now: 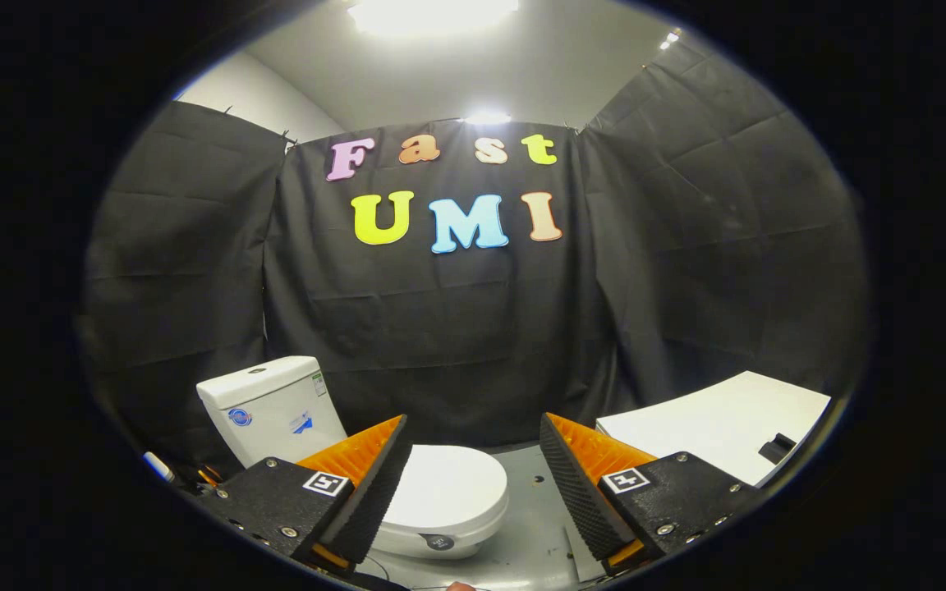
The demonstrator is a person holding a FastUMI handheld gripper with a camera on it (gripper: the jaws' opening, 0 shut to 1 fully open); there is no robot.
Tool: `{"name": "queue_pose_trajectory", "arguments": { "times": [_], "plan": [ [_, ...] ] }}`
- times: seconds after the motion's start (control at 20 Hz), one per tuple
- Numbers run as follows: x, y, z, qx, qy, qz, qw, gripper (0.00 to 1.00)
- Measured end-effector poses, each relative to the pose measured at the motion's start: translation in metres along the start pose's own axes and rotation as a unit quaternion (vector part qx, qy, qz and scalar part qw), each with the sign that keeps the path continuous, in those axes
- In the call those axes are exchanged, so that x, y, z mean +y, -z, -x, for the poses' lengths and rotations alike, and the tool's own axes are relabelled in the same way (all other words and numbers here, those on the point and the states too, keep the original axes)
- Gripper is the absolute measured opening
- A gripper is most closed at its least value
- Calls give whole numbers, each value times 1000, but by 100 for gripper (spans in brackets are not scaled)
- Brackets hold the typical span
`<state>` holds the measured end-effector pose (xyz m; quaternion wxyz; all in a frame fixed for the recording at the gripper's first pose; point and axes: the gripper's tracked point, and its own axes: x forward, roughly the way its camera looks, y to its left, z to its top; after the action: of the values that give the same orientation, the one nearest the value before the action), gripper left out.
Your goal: Open the toilet lid.
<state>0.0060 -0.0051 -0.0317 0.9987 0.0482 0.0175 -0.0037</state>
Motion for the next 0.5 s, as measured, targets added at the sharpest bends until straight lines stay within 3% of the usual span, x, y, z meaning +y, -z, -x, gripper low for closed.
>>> {"name": "queue_pose_trajectory", "arguments": {
  "times": [0.25, 0.5],
  "plan": [
    [3, 34, -11, 30, -9, -10, 999, 96],
    [26, 73, -30, 45, -52, -89, 994, 96]
  ]
}}
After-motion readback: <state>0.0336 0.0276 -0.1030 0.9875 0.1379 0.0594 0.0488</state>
